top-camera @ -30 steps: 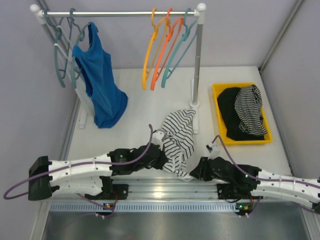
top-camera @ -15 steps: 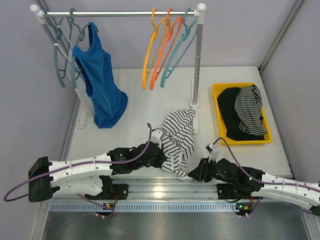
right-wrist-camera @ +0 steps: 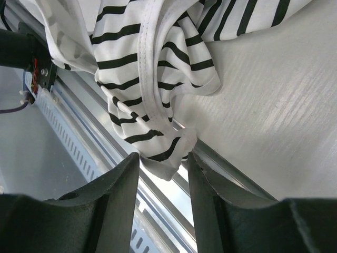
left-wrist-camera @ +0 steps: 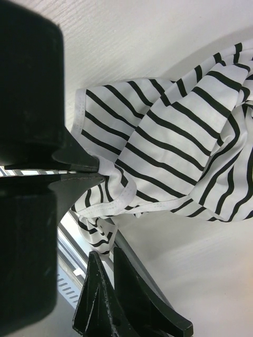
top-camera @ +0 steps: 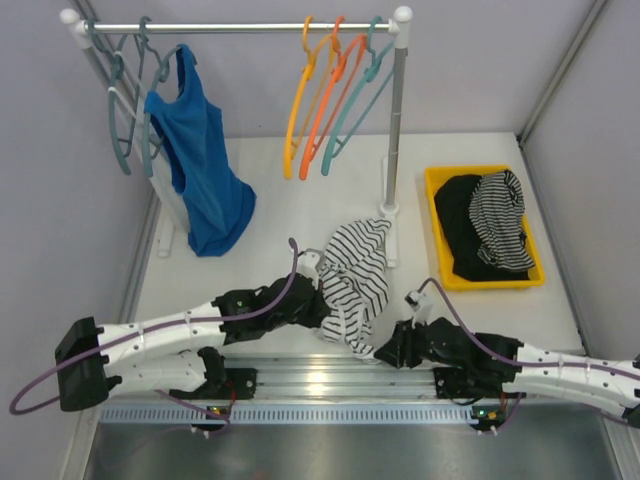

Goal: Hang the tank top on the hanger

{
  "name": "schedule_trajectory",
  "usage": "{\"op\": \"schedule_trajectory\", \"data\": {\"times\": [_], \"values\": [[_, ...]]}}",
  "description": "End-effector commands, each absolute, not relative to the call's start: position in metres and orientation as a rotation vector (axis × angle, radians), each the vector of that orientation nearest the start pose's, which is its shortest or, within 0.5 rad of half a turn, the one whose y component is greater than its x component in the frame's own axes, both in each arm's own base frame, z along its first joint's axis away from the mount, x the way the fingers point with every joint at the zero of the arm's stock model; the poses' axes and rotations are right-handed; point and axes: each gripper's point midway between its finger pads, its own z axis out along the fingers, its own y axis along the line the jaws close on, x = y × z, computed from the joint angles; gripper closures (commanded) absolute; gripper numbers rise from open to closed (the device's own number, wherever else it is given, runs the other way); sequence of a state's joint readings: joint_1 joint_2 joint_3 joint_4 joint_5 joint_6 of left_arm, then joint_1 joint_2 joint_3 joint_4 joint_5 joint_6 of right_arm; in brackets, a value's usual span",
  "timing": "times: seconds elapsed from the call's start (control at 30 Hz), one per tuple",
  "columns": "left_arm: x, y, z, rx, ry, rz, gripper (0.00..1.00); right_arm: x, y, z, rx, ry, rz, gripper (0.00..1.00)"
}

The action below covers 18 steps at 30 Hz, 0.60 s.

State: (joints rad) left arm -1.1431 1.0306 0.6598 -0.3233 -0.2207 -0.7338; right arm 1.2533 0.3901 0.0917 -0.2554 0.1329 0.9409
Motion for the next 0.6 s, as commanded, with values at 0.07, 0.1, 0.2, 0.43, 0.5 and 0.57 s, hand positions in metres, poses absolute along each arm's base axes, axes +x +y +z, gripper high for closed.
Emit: {"op": "schedule_trajectory", "data": {"times": [0.07,0.1,0.2,0.43,0.5,0.57], "values": [[0.142,-0.278,0.122,0.358,2.334,-0.759,1.00,0.058,0.233,0.059,-0.331,2.266,1.168,0.58],[0.143,-0.278,0.121,0.355,2.337,-0.763,1.00,0.058,0.233,0.059,-0.328,2.266,1.168,0.57],[0.143,-0.279,0.121,0.358,2.337,-0.767,1.00,0.058,0.233,0.056,-0.332,2.281,1.152,0.59],[0.145,-0.278,0.131,0.362,2.318,-0.778,1.00,0.057,0.236,0.049,-0.355,2.324,1.113,0.66],[0.145,-0.277,0.132,0.368,2.313,-0.776,1.00,0.057,0.236,0.047,-0.361,2.334,1.099,0.66],[0.144,-0.276,0.131,0.371,2.317,-0.778,1.00,0.058,0.238,0.048,-0.358,2.336,1.093,0.70]]}}
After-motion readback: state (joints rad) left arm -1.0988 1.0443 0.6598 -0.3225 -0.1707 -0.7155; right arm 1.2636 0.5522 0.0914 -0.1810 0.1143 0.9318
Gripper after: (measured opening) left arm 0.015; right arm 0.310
